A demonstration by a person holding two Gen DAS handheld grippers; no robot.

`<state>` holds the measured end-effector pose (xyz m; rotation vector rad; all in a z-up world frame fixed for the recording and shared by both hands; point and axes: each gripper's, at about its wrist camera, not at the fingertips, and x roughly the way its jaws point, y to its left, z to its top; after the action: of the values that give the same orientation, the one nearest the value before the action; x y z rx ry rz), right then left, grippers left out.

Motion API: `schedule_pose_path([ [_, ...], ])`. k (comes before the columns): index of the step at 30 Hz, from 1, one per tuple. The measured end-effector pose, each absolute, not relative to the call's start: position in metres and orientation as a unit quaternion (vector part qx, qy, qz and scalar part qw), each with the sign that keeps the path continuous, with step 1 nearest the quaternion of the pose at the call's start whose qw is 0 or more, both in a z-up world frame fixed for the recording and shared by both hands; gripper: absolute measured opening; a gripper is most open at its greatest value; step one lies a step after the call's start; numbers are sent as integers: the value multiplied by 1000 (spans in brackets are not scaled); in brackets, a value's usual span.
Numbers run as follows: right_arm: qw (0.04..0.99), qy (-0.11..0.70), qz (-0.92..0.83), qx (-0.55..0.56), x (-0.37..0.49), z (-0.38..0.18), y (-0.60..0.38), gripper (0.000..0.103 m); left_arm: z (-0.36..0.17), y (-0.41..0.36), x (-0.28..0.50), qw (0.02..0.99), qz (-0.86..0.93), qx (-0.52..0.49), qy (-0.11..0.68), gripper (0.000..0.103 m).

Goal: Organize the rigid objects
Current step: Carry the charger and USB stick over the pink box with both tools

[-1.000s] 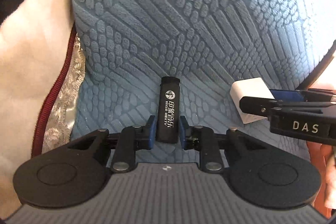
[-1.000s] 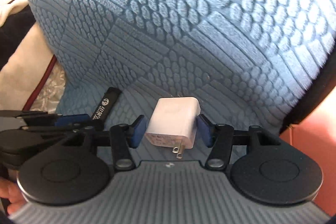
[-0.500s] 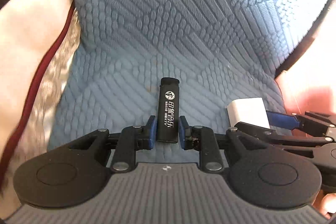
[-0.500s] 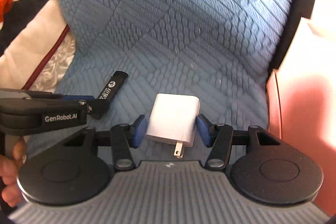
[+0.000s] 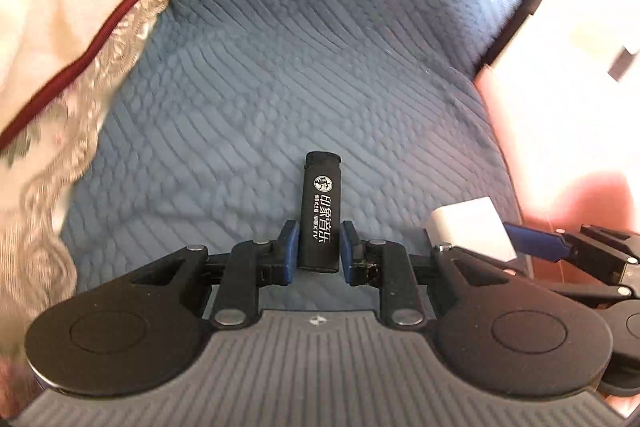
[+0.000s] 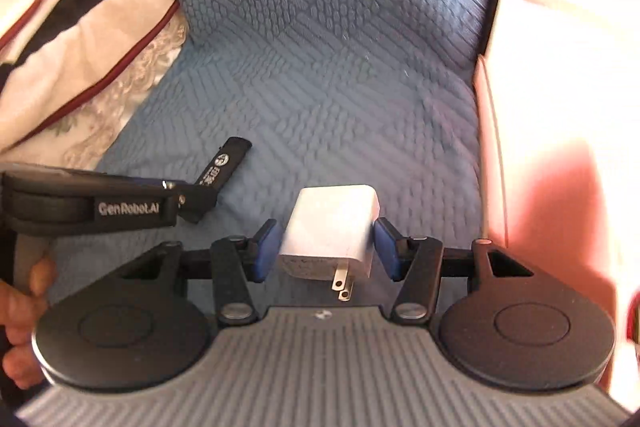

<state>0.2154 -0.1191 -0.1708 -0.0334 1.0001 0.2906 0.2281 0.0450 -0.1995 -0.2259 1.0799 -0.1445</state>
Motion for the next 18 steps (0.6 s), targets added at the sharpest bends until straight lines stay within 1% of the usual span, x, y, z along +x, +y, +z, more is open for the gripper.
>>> schedule_pose_path([
  [6,871,474,128,-8,176,-165,-125,54,-194,27,200,846,-72,-107,518,26],
  [11,863,490,127,-4,154,-169,-128,54,-187,19,177,848,-71,-105,514,26],
  [18,858,498,124,26,133,-169,-137,54,-181,22,140,845,-64,-135,513,26],
])
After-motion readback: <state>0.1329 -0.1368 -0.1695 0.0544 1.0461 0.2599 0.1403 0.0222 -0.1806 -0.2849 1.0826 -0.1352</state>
